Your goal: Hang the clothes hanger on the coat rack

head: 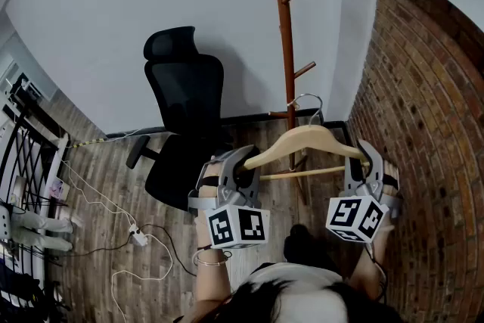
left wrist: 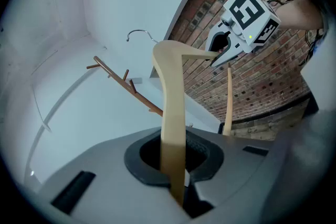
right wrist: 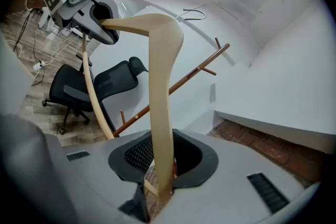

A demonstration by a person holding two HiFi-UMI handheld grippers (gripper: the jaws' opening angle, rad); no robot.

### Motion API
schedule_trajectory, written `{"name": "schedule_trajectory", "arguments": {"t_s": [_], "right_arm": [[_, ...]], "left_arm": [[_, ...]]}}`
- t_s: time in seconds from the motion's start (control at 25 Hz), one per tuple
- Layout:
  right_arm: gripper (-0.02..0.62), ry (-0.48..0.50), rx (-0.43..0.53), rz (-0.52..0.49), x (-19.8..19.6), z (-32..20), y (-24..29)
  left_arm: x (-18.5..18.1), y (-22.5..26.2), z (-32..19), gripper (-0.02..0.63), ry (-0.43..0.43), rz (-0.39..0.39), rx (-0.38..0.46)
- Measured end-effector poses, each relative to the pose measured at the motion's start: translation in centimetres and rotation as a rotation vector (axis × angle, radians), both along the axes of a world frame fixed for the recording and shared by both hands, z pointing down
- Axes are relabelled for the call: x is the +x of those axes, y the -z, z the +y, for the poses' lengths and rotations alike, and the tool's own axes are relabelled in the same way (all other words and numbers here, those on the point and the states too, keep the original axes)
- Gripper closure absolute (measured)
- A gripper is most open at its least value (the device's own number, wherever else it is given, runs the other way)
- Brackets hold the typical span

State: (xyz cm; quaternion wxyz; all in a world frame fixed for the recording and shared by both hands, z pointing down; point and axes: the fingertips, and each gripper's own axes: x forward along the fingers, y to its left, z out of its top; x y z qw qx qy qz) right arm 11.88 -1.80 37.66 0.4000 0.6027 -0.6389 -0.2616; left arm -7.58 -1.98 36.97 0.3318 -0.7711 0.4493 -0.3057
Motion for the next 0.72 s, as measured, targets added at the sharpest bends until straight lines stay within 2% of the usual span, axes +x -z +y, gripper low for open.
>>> {"name": "schedule_trajectory", "arguments": {"t_s": [0.2,0.36,0.56,0.72], "right_arm": [[0.489,0.003,0.011,-0.012,0.1,-1.2,0.5],[0.489,0.005,0.007,-0.008,0.6,-2.7,0.3],[0.489,0.009,0.002,-0.005,1.5,-4.8,0.1],[0.489,0.018,0.002,-0.004,2.2,-6.6,0.3]], "left_arm": [[0.2,0.2,-1.3,0.575,0.004,0.002,0.002],[0.6,-0.4,-2.9,0.575,-0.005,-0.029,0.014],[1.6,-0.2,-4.8,0.575,0.010,-0.007,-0.004],[2.1,-0.3,-6.5,0.575,0.009,-0.026,0.003]]}}
